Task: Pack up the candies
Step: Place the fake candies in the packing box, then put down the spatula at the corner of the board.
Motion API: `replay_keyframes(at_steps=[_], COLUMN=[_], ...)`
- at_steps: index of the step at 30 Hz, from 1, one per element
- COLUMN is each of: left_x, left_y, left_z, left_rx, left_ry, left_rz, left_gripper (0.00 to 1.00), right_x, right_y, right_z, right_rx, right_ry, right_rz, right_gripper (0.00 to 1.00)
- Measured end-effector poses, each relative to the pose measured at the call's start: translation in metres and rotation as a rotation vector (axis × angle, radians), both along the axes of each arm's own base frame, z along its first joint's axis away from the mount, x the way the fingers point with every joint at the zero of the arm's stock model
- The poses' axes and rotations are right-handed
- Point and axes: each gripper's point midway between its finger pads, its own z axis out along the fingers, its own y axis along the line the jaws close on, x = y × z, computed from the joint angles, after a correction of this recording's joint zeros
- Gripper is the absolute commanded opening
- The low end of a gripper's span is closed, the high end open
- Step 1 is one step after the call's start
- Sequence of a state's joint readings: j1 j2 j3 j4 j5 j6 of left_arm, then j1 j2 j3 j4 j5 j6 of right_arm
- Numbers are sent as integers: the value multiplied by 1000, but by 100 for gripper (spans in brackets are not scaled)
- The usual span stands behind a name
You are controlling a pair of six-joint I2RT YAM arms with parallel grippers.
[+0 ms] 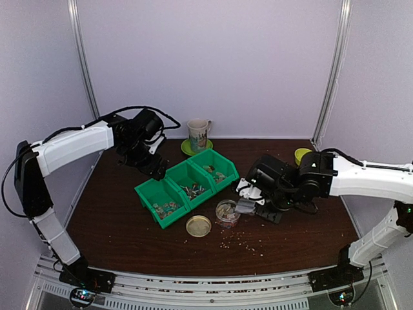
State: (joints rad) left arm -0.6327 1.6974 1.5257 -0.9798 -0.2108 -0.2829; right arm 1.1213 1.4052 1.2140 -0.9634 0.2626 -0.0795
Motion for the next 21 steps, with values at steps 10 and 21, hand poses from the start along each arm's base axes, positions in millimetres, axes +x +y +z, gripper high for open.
replay_keyframes(at_steps=[10, 21], left_x=[-22, -15], left_y=[13, 6], left_z=[0, 1], left_rx=[-37, -76], left_ry=[-81, -127], left_rz=[-7, -9], left_gripper=[98, 98], right_x=[4, 8], right_y=[6, 10], right_z=[-7, 4], right_rx=[-181, -337], right_ry=[-26, -148], right_rz=[38, 115], right_gripper=[0, 0])
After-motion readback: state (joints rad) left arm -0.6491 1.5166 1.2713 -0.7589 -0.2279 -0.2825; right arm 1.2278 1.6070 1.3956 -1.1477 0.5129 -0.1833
